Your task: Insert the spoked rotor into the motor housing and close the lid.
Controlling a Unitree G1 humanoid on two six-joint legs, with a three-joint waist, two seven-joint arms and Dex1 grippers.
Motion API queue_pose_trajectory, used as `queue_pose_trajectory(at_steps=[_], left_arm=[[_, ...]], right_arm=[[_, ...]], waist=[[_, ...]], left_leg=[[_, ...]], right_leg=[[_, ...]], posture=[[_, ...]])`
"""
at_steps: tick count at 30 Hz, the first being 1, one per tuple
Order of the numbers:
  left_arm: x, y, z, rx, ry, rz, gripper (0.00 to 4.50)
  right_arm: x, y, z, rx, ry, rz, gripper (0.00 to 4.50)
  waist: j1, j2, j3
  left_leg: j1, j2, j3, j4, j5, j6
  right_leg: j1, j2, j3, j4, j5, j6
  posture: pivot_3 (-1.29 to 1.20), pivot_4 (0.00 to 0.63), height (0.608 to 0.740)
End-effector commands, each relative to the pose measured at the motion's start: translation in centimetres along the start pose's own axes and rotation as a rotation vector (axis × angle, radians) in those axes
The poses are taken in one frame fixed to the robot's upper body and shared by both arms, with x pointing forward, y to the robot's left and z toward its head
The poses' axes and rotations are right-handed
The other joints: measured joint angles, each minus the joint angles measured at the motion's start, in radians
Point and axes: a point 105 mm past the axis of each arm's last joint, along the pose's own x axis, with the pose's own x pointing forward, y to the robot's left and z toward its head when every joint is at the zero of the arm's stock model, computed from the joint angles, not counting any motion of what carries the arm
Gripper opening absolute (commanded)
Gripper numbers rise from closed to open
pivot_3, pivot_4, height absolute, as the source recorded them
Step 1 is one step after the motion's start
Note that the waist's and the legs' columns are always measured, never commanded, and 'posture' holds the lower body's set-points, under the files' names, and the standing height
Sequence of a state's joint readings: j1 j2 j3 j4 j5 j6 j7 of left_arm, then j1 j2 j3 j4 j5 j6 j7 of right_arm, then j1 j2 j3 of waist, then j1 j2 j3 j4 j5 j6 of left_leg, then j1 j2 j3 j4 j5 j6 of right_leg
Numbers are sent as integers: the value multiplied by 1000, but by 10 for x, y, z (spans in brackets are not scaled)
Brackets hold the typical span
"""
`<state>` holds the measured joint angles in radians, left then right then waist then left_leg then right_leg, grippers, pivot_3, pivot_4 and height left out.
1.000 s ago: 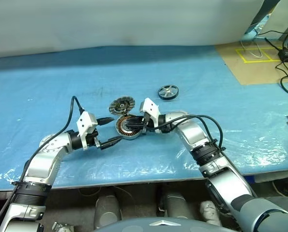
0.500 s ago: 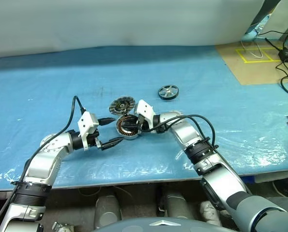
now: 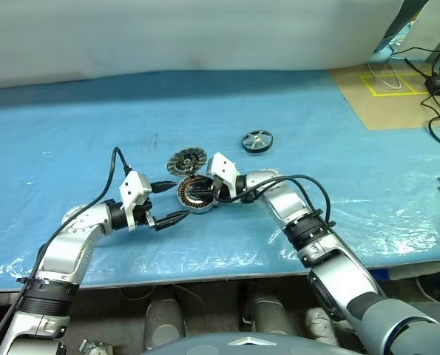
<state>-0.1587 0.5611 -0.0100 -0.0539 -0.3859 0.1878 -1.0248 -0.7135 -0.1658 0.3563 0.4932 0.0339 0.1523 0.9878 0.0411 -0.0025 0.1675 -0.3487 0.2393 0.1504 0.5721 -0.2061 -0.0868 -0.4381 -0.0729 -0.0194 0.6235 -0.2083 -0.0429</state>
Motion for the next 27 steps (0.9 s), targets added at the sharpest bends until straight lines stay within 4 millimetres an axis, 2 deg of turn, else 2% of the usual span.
queue_pose_trajectory(at_steps=[1,8,13,22,27], left_arm=[[1,-2,9,39,-11,-15,4500],[0,-2,8,37,-7,-18,4500],[0,-2,7,36,-7,-18,4500],[0,-2,8,35,-16,-14,4500],[1,-1,8,34,-20,-8,4500]], right_arm=[[-1,-4,3,-14,-1,-11,700],[0,-2,-4,-31,25,-8,700],[0,-1,-5,-4,25,-7,2227],[-13,-5,23,3,-92,-23,2227],[-24,-8,38,99,-187,-29,2227]], waist=[[0,0,0],[0,0,0],[0,0,0],[0,0,0],[0,0,0]], left_leg=[[0,0,0,0,0,0],[0,0,0,0,0,0],[0,0,0,0,0,0],[0,0,0,0,0,0],[0,0,0,0,0,0]], right_leg=[[0,0,0,0,0,0],[0,0,0,0,0,0],[0,0,0,0,0,0],[0,0,0,0,0,0],[0,0,0,0,0,0]], posture=[[0,150,740],[0,150,740],[0,150,740],[0,150,740],[0,150,740]])
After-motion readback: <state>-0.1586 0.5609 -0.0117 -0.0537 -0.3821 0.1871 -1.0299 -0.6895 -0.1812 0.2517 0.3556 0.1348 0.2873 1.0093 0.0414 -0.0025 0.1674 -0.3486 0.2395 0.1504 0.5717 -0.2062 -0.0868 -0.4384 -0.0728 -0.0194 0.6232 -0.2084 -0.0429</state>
